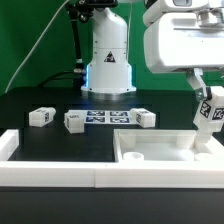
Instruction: Assemble one leg
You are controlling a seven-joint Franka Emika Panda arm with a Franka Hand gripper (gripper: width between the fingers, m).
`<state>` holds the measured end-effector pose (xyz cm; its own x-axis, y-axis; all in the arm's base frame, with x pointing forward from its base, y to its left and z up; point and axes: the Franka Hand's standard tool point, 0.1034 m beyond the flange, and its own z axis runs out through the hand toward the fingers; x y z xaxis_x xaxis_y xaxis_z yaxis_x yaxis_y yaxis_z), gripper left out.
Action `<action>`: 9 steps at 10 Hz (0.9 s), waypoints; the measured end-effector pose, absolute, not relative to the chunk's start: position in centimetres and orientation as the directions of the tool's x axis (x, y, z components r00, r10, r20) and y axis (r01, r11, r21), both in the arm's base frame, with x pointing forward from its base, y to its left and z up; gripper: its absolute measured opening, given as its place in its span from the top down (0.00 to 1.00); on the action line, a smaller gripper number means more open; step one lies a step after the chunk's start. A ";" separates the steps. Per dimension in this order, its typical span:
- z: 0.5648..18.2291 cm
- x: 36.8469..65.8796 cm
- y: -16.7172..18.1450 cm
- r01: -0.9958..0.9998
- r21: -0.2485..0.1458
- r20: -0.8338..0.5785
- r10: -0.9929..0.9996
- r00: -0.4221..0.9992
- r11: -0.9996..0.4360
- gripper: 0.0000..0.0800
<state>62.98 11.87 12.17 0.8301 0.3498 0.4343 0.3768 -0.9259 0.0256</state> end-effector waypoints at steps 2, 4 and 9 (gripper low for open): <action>11.4 63.2 11.8 0.374 0.024 0.436 0.346 0.830 -0.927 0.63; 10.8 63.2 12.5 0.367 0.026 0.467 0.336 0.818 -0.930 0.63; 10.3 62.6 12.3 0.371 0.053 0.518 0.343 0.783 -0.927 0.63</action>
Offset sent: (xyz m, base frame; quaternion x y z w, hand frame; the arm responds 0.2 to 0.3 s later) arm -0.0014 0.0133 -0.0077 -0.0112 0.0103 0.0294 0.9995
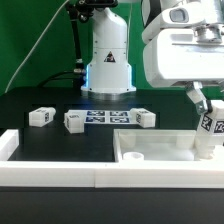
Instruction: Assemble one leg
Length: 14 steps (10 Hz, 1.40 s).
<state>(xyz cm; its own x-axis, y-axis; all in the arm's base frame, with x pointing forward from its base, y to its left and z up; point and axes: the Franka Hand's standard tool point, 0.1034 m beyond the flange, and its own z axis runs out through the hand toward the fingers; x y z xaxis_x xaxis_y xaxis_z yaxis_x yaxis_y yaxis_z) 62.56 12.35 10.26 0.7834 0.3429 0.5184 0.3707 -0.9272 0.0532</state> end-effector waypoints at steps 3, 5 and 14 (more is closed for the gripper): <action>10.1 62.4 12.3 0.371 0.053 0.517 0.343 0.784 -0.927 0.63; 9.7 62.1 12.5 0.373 0.053 0.519 0.345 0.782 -0.926 0.63; 8.3 61.0 10.7 0.331 0.060 0.570 0.305 0.763 -0.942 0.63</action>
Offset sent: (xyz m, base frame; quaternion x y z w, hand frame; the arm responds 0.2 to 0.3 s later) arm -0.0073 0.0012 -0.0048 -0.0002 0.0030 0.0109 0.9999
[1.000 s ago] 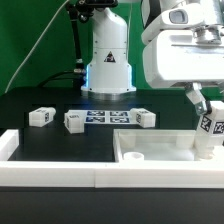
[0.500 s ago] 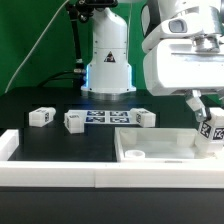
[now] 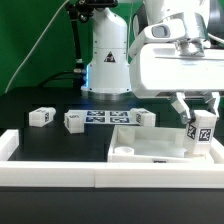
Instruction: Assemble one leg
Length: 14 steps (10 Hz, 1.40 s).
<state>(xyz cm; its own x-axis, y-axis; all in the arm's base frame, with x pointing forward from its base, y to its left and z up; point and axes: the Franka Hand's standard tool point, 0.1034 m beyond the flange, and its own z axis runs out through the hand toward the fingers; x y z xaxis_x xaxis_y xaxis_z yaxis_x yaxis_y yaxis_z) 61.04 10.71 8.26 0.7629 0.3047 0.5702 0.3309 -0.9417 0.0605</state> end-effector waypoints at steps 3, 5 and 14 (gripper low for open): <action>8.0 60.9 10.7 0.333 0.057 0.560 0.306 0.770 -0.941 0.40; 7.9 60.9 10.7 0.333 0.057 0.559 0.306 0.771 -0.941 0.20; 9.4 61.1 10.4 0.349 0.042 0.485 0.325 0.812 -0.936 0.19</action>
Offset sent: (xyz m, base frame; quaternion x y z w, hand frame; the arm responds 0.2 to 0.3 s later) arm 0.0000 0.0000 0.0000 0.0000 0.0000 0.0000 1.0000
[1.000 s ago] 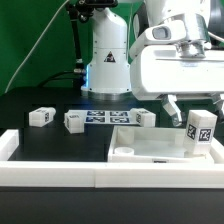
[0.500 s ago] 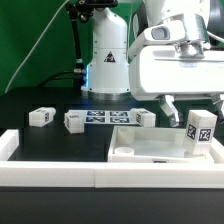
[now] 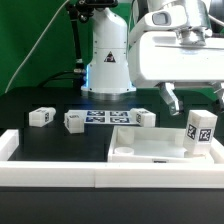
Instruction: Assemble one leg
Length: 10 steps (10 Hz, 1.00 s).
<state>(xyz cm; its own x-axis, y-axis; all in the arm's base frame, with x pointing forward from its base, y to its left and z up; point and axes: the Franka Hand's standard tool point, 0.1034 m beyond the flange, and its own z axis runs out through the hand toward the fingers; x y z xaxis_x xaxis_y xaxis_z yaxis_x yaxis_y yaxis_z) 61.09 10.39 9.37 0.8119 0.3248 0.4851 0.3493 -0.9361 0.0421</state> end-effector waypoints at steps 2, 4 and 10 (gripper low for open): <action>9.3 61.4 10.1 0.368 -0.013 0.307 0.346 0.887 -0.930 0.19; 9.5 61.2 9.9 0.369 -0.052 0.181 0.355 0.917 -0.928 0.19; 9.7 61.2 10.9 0.353 -0.082 -0.007 0.354 0.935 -0.932 0.19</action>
Offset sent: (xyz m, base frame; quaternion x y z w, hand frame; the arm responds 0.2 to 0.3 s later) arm 0.0026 -0.0207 0.0059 -0.0157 -0.1414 -0.0151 0.9897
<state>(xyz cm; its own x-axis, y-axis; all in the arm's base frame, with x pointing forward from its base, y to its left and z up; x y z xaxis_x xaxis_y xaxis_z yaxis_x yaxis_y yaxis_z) 61.24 10.90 9.72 0.9351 0.3544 -0.0068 0.3527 -0.9321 -0.0825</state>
